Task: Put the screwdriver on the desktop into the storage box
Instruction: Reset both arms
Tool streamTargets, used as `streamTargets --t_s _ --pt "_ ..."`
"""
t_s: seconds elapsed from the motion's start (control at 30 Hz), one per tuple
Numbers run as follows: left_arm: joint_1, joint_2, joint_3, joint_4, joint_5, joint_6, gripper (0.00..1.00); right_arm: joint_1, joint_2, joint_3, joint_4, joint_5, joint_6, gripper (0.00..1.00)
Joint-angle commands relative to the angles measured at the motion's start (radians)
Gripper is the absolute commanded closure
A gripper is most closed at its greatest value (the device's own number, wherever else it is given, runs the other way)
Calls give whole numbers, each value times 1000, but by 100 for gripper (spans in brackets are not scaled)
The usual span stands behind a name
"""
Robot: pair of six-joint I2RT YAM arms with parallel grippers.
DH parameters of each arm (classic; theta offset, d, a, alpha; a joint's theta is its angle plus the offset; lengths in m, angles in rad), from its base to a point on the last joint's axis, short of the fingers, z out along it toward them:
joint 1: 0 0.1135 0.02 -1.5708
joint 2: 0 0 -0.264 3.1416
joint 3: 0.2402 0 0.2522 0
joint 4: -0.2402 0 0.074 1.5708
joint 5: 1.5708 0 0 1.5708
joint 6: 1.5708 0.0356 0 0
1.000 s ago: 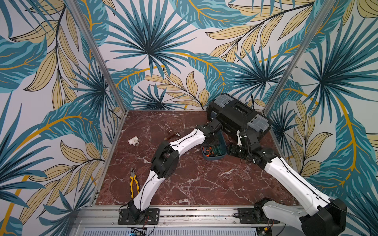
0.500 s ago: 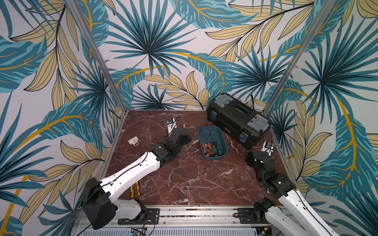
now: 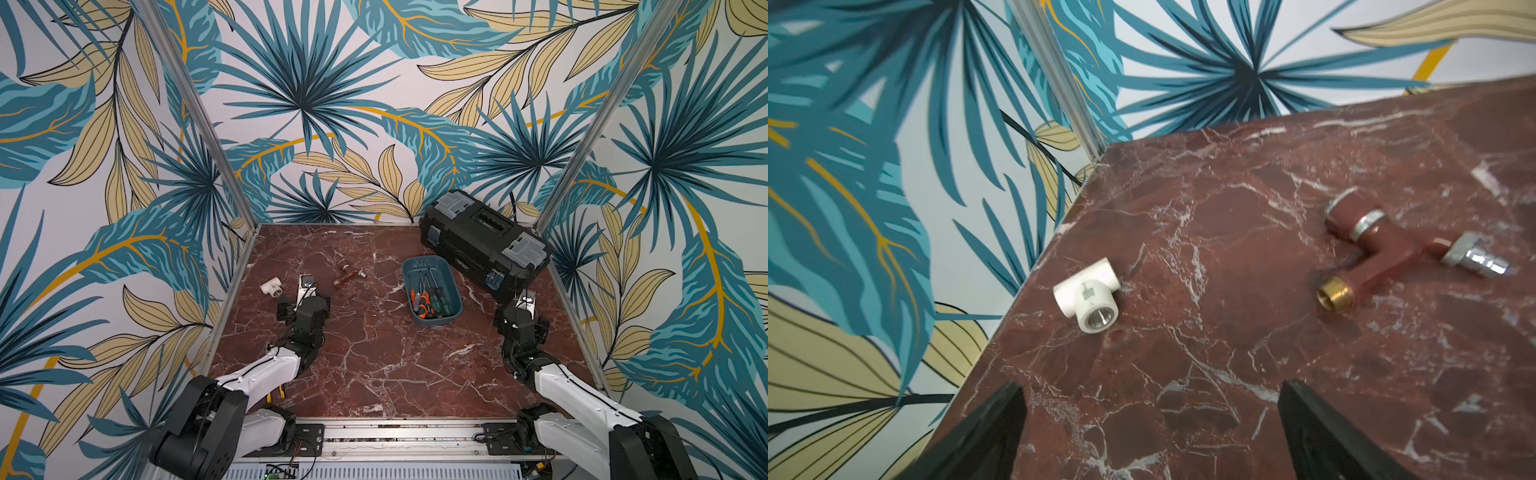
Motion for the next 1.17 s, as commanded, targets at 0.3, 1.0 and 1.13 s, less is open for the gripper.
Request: streamTargets --t_s 0.3,1.0,1.13 --pt "157 238 -63 538 423 103 0 -69 295 22 554 -288 -88 10" --pt "242 251 58 322 507 29 0 -102 455 96 555 -332 -65 1" --pt "242 250 52 330 508 29 0 -102 454 95 557 -332 -65 0"
